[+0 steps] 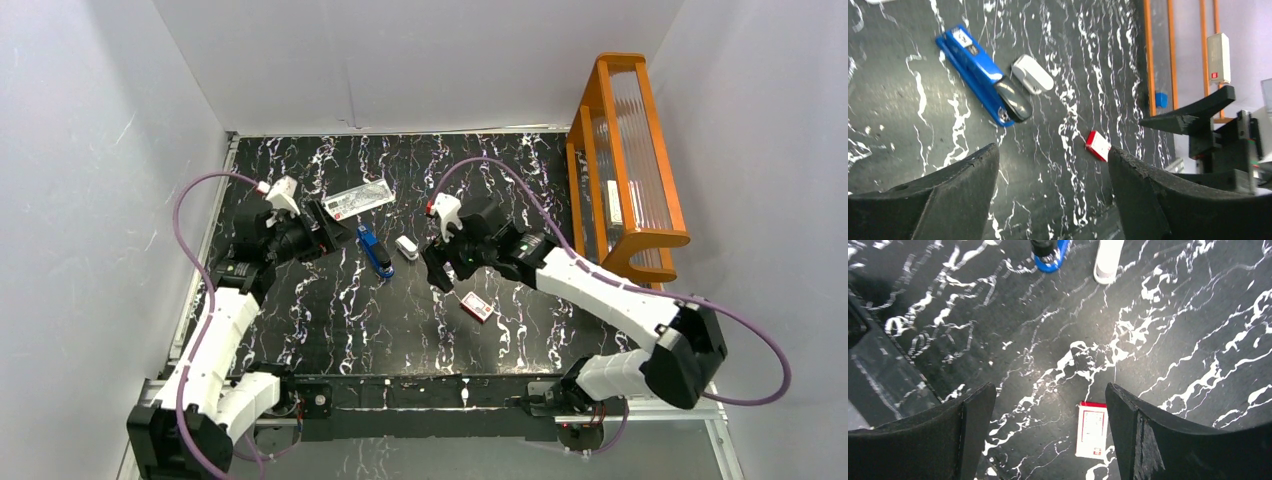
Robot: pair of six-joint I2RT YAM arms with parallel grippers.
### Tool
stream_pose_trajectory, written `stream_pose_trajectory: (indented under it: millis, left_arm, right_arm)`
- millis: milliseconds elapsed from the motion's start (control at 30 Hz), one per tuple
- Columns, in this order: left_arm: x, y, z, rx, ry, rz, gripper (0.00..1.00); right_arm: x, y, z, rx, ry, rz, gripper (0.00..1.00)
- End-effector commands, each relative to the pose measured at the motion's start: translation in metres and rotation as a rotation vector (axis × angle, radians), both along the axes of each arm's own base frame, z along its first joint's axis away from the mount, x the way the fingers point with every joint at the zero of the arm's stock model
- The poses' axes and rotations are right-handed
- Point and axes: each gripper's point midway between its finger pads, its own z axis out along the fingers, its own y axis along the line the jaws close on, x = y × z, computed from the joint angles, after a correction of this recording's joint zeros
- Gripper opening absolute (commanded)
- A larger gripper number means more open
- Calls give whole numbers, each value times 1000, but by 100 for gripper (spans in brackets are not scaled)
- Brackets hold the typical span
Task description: Load the staples into the stapler
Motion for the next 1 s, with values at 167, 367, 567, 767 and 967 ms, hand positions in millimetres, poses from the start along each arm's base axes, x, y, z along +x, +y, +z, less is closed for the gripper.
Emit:
stream_pose_trajectory:
  millis: [167,367,567,767,967]
  left_arm:
    - [-13,-24,-59,-121,302,-95,75]
    - [-20,-36,-72,-157,314,-135,75]
    - [-12,-41,-70,-177,239,-130,76]
    - [-8,-36,-76,-155,210,-87,76]
    - [-13,-39,-78,-186,263,-87,76]
  right_arm:
    - [14,-23,-76,-277,40,-132,93]
    - [-1,-79,-113,-526,153,-208,93]
    - [-27,-78,-124,-459,294,-121,86]
    - [-34,-75,-136,-458,339,-82,79]
    - [-32,-79,-142,-498,344,-105,71]
